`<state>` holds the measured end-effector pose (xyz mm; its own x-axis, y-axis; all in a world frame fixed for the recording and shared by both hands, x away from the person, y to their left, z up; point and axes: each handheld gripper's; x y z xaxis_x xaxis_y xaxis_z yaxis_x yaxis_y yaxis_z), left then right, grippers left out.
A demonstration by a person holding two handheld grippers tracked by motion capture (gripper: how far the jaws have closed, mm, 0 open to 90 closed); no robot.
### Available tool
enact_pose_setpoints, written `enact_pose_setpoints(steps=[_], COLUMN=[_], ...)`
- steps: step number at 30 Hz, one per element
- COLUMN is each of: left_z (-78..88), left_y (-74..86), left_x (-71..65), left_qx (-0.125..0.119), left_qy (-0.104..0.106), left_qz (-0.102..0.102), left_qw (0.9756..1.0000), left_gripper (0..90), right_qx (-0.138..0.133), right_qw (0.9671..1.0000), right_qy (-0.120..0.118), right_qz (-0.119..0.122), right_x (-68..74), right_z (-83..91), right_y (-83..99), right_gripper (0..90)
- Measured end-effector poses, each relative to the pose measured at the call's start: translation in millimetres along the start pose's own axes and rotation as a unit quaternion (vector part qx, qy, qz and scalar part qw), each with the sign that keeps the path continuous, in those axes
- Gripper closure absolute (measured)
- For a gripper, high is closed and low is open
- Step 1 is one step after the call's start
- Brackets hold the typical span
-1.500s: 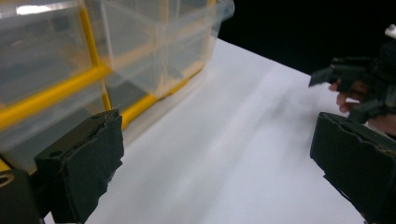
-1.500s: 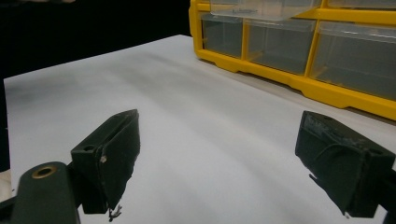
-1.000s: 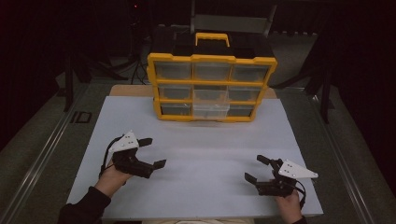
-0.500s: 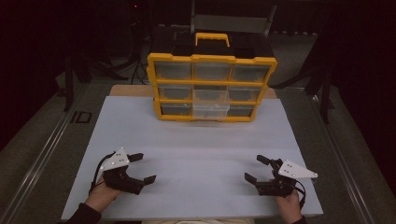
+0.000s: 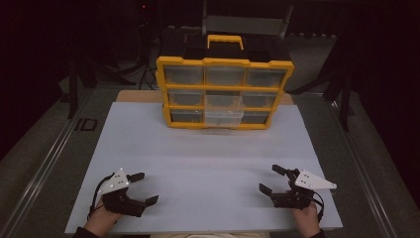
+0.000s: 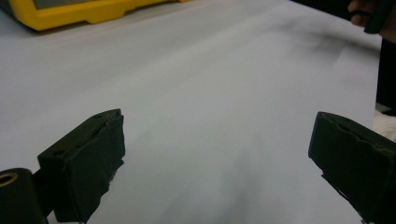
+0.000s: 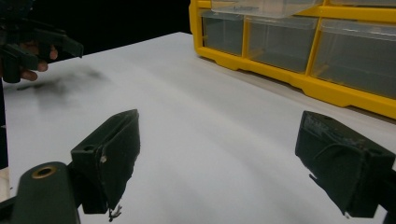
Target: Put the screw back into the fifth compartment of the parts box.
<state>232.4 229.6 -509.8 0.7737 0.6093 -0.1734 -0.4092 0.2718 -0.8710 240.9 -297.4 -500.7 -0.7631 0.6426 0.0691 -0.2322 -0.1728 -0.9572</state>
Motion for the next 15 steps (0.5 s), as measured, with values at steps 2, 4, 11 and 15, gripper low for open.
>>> enact_pose_setpoints(steps=[2,4,11,15], left_z=[3.4,5.4,8.9,11.6], left_y=[1.3,3.1,13.0,16.7], left_x=[0.7,1.8,3.3,3.3], left_qx=[-0.01,-0.01,-0.003,-0.002], left_qy=[-0.008,-0.008,-0.019,-0.021], left_qz=[0.002,0.004,0.012,0.013], left_qw=[0.9999,0.9999,0.9997,0.9997], left_gripper=[4.8,4.8,4.9,4.9], right_qx=[0.0,0.0,0.0,0.001], right_qw=[1.0,1.0,1.0,1.0], right_qy=[-0.001,0.0,-0.001,0.0], right_qz=[0.001,0.001,0.002,0.002], right_x=[0.0,0.4,0.2,0.0], right_z=[0.0,0.0,0.3,0.5], right_y=[0.0,-0.1,-0.1,0.0], right_gripper=[13.9,14.0,14.0,14.0])
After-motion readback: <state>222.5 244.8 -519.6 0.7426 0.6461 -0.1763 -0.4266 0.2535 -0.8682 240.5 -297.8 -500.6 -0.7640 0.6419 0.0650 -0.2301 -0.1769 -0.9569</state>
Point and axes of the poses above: each handheld gripper's, and its own axes: z roughly backward along the jaws, y roughly out of its underside, x roughly to its left, and after that the axes turned 1 degree about z, right-handed
